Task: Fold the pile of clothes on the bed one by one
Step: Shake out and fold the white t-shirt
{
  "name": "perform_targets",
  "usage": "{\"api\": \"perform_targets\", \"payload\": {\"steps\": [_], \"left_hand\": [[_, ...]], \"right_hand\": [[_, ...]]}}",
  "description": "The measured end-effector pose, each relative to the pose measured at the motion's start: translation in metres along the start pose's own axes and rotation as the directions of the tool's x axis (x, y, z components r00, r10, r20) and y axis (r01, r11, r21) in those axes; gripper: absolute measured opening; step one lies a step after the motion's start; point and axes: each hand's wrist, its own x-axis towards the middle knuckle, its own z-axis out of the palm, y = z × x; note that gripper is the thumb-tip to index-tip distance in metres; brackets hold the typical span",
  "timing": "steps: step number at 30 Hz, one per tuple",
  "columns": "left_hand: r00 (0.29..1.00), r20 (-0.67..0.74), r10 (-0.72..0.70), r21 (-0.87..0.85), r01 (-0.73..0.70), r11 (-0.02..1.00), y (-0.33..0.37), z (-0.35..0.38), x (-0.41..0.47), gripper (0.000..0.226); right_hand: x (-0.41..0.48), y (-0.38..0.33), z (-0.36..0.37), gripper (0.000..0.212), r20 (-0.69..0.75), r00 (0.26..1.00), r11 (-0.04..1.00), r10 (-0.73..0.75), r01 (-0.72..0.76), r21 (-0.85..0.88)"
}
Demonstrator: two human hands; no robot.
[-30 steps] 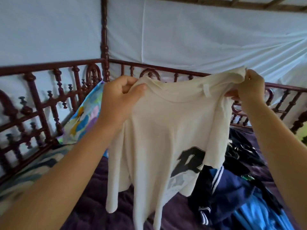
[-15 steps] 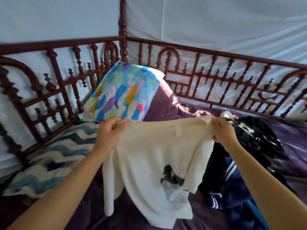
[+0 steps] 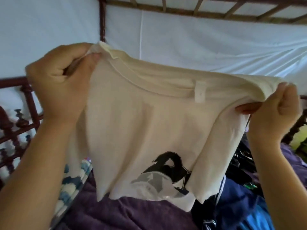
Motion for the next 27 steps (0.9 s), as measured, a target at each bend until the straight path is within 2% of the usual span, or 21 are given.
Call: {"api": "perform_targets", "payload": {"steps": [3,6,8,9,11,13,15,17,18,20,22,24,27], "left_hand": [[0.998,0.058,0.012,0.005,-0.012,1.0,-0.012,-0.005,-0.002,0.013],[0.998,0.043,0.034,0.046,-0.036,0.998,-0.031,0.003,-0.01,0.028],[0.999,0.048,0.021,0.022,-0.022,1.0,-0.052,0.016,-0.016,0.016],[0.998,0.059,-0.007,0.012,0.007,1.0,-0.064,0.024,-0.019,0.01],[0.987,0.117,-0.113,-0.009,0.115,0.993,-0.091,0.046,-0.026,0.012],[0.957,0.191,-0.219,0.013,0.22,0.975,-0.125,0.079,-0.03,0.014],[0.926,0.239,-0.293,0.11,0.273,0.956,-0.163,0.121,-0.03,0.015],[0.88,0.295,-0.372,0.366,0.256,0.895,-0.202,0.166,-0.034,0.028],[0.825,0.336,-0.454,0.532,0.231,0.814,-0.219,0.185,-0.042,0.04],[0.664,0.415,-0.622,0.736,0.157,0.659,-0.25,0.206,-0.075,0.067],[0.551,0.466,-0.692,0.782,0.11,0.614,-0.273,0.204,-0.132,0.079],[0.421,0.502,-0.755,0.819,0.05,0.572,-0.288,0.183,-0.199,0.081],[0.14,0.471,-0.871,0.882,-0.075,0.465,-0.288,0.13,-0.299,0.079]], "right_hand": [[-0.006,0.0,-0.004,0.03,-0.013,0.999,0.999,0.051,-0.051,-0.014],[-0.015,0.012,-0.002,0.032,0.042,0.999,0.999,0.034,-0.032,-0.039],[-0.021,0.032,0.004,0.039,0.086,0.993,0.994,0.077,-0.07,-0.082],[-0.023,0.047,0.008,0.042,0.108,0.989,0.987,0.103,-0.089,-0.134],[-0.027,0.082,0.018,0.044,0.155,0.969,0.953,0.192,-0.146,-0.267],[-0.028,0.124,0.035,0.041,0.162,0.937,0.912,0.311,-0.245,-0.33],[-0.023,0.169,0.058,0.037,0.165,0.903,0.872,0.397,-0.315,-0.374],[-0.018,0.215,0.081,0.026,0.26,0.834,0.835,0.487,-0.357,-0.419],[-0.018,0.237,0.089,0.027,0.344,0.757,0.799,0.555,-0.372,-0.473],[-0.033,0.281,0.096,0.06,0.441,0.586,0.704,0.679,-0.352,-0.616],[-0.072,0.311,0.087,0.069,0.453,0.443,0.615,0.774,-0.352,-0.706],[-0.131,0.335,0.06,0.068,0.424,0.287,0.504,0.859,-0.326,-0.8],[-0.221,0.346,0.007,0.065,0.302,0.054,0.306,0.952,-0.242,-0.921]]}}
